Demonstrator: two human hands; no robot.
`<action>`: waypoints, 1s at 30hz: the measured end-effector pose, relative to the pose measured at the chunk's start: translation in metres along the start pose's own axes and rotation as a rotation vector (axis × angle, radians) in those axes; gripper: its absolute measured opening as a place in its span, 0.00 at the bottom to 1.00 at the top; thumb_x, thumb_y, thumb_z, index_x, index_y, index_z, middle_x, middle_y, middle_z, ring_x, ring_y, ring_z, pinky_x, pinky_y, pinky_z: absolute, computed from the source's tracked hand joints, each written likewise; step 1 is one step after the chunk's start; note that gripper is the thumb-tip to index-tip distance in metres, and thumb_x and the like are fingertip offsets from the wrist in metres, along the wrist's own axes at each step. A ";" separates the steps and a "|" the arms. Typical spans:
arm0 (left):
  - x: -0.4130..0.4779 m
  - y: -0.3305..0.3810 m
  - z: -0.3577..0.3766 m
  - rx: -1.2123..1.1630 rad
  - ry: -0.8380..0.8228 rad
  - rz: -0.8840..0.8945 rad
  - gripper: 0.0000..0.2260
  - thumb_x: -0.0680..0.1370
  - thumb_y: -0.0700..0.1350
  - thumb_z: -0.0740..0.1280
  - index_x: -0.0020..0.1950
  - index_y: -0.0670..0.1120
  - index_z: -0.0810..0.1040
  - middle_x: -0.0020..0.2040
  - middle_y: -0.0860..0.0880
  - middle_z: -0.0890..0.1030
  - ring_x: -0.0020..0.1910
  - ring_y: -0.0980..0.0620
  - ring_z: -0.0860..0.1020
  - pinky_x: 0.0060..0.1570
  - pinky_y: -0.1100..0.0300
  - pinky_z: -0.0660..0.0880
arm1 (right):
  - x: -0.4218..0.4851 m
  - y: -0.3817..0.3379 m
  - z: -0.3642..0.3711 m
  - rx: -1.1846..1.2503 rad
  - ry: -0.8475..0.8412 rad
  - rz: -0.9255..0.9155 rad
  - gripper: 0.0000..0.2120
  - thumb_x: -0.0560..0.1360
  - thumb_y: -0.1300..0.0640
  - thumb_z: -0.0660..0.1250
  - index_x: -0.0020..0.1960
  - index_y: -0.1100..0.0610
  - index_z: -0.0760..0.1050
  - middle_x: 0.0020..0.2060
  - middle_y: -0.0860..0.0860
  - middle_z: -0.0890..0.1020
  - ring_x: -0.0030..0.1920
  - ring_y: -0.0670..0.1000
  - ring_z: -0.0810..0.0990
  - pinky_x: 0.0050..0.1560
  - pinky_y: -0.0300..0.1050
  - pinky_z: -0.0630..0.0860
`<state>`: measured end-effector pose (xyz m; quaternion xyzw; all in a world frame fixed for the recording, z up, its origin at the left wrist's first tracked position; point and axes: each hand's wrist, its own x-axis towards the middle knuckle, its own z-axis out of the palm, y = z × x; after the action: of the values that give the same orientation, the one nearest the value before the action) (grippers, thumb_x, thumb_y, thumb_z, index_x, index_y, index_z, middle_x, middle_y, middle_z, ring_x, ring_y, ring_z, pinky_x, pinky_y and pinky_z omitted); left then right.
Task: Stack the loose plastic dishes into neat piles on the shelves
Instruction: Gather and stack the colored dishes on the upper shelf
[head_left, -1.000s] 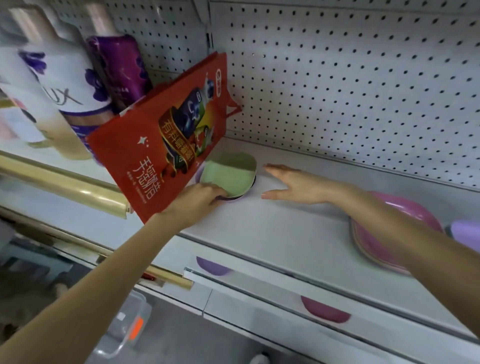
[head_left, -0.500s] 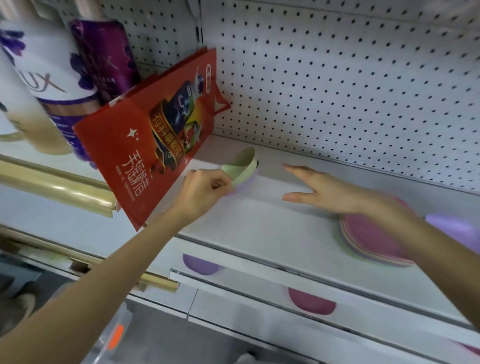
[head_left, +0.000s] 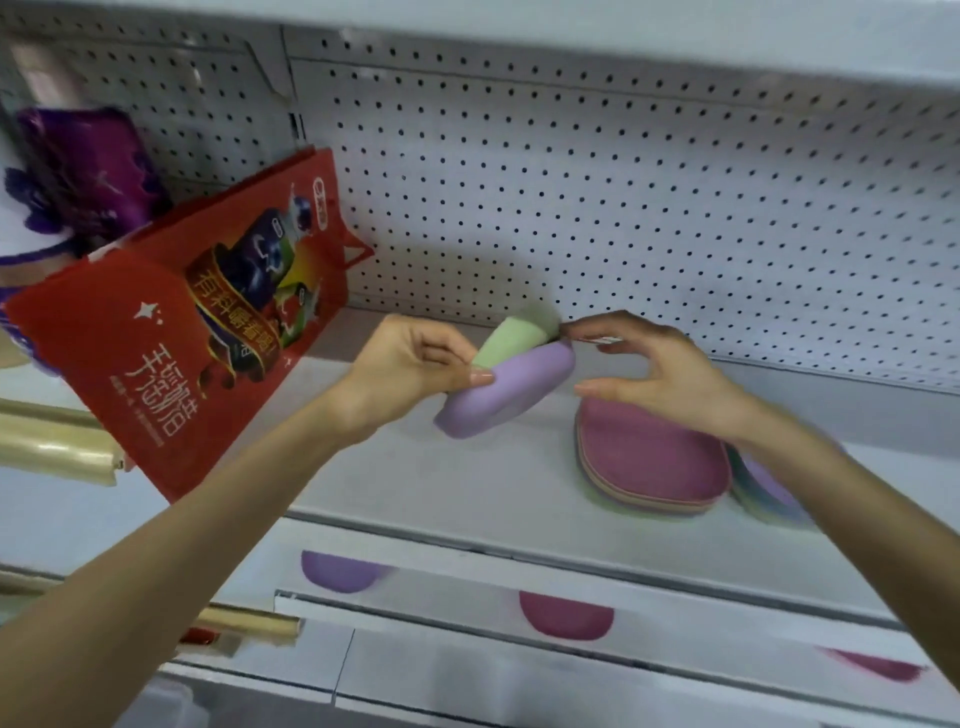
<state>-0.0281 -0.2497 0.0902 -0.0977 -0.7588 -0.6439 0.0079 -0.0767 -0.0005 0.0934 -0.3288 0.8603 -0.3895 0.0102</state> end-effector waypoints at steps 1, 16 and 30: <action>0.003 0.006 0.007 0.015 -0.028 0.004 0.05 0.66 0.33 0.73 0.35 0.41 0.80 0.30 0.51 0.82 0.30 0.59 0.78 0.35 0.69 0.76 | -0.006 0.001 -0.009 -0.007 0.012 0.000 0.22 0.63 0.40 0.69 0.56 0.41 0.73 0.55 0.38 0.78 0.57 0.40 0.76 0.62 0.36 0.70; 0.055 0.058 0.159 0.179 -0.189 0.127 0.08 0.68 0.33 0.74 0.33 0.43 0.79 0.27 0.56 0.81 0.29 0.63 0.76 0.34 0.72 0.73 | -0.112 0.046 -0.107 0.011 0.068 0.079 0.05 0.69 0.64 0.73 0.40 0.54 0.81 0.34 0.39 0.82 0.36 0.37 0.77 0.45 0.30 0.72; 0.076 0.044 0.260 1.057 -0.144 0.378 0.06 0.77 0.49 0.66 0.48 0.51 0.83 0.42 0.52 0.84 0.42 0.49 0.79 0.45 0.57 0.74 | -0.195 0.137 -0.112 -0.687 -0.096 0.053 0.14 0.78 0.45 0.57 0.54 0.45 0.79 0.51 0.45 0.83 0.50 0.53 0.81 0.48 0.48 0.76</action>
<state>-0.0665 0.0217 0.0996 -0.2582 -0.9460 -0.1553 0.1195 -0.0307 0.2517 0.0326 -0.3086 0.9479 -0.0607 -0.0506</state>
